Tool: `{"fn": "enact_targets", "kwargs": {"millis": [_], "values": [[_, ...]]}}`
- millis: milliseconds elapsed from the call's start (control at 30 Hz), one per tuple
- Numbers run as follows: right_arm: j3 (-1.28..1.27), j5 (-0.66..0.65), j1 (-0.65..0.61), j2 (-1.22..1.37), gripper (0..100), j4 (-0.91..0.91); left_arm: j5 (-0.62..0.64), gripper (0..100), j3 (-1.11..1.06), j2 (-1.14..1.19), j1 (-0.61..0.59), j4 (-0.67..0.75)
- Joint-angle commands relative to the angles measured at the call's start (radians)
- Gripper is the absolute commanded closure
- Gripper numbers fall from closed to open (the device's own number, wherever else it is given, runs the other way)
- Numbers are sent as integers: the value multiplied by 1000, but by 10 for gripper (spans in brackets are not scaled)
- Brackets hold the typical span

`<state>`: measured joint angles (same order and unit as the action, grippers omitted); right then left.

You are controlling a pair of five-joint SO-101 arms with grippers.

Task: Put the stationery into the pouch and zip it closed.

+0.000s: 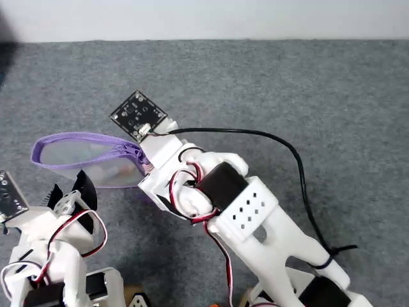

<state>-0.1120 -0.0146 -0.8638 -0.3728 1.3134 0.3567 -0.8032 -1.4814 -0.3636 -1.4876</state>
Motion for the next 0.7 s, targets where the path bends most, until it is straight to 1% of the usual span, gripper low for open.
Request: {"fn": "enact_targets", "kwargs": {"millis": [0,167,300,367,500,600,667], "values": [[-29,25,2,5,812,-84,-5,817,47,-5,3,26],[-89,21,8,22,815,-202,-6,817,47,-5,3,26],[-121,21,8,22,819,-237,-6,817,47,-5,3,26],[-124,21,8,22,857,-249,-6,817,47,-5,3,26],[-124,2,8,13,991,-292,-6,817,47,-5,3,26],[-120,-54,19,10,979,-297,-6,817,47,-5,3,26],[-120,-78,38,-8,992,-295,-6,817,47,-5,3,26]]}}
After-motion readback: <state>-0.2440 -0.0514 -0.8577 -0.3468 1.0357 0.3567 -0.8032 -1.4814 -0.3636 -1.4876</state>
